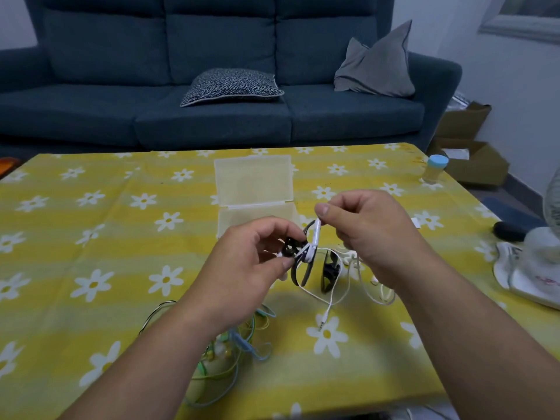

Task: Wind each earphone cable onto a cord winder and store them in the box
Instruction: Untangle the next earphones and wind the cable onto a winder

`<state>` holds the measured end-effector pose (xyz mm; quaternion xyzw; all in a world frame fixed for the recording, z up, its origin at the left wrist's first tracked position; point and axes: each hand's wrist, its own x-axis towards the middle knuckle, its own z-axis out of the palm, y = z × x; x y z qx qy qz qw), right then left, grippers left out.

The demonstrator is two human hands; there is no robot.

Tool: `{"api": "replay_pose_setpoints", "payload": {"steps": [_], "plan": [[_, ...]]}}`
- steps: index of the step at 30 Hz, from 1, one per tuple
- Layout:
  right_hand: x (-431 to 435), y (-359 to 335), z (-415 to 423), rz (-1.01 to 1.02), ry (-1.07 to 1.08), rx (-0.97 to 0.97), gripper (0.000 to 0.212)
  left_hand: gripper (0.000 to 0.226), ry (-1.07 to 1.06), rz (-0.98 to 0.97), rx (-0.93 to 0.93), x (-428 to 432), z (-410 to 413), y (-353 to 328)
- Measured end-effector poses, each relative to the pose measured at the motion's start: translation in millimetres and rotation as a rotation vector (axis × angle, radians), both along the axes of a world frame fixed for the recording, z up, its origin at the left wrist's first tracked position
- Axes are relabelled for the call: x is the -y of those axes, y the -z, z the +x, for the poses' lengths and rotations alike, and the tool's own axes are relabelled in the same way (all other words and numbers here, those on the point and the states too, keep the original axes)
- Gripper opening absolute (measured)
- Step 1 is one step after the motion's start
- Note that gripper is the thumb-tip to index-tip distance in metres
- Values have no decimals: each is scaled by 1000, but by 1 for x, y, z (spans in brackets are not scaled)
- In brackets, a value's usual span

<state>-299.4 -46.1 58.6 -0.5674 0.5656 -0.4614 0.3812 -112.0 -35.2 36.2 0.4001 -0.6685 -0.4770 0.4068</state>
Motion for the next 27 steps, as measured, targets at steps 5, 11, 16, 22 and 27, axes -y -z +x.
{"api": "replay_pose_setpoints", "payload": {"steps": [5, 11, 16, 22, 27], "plan": [[1, 2, 1, -75, 19, -24, 25, 38, 22, -3, -21, 0, 0, 0], [1, 3, 8, 86, 48, 127, 35, 36, 20, 4, -115, 0, -1, -1], [3, 4, 11, 447, -36, 577, 32, 34, 20, 26, -224, -2, -5, -1], [3, 14, 19, 571, -168, 668, 32, 39, -74, -1, -336, -1, -6, -3], [1, 20, 29, 515, -214, 472, 34, 38, -156, -30, -288, 0, -5, -3]]}}
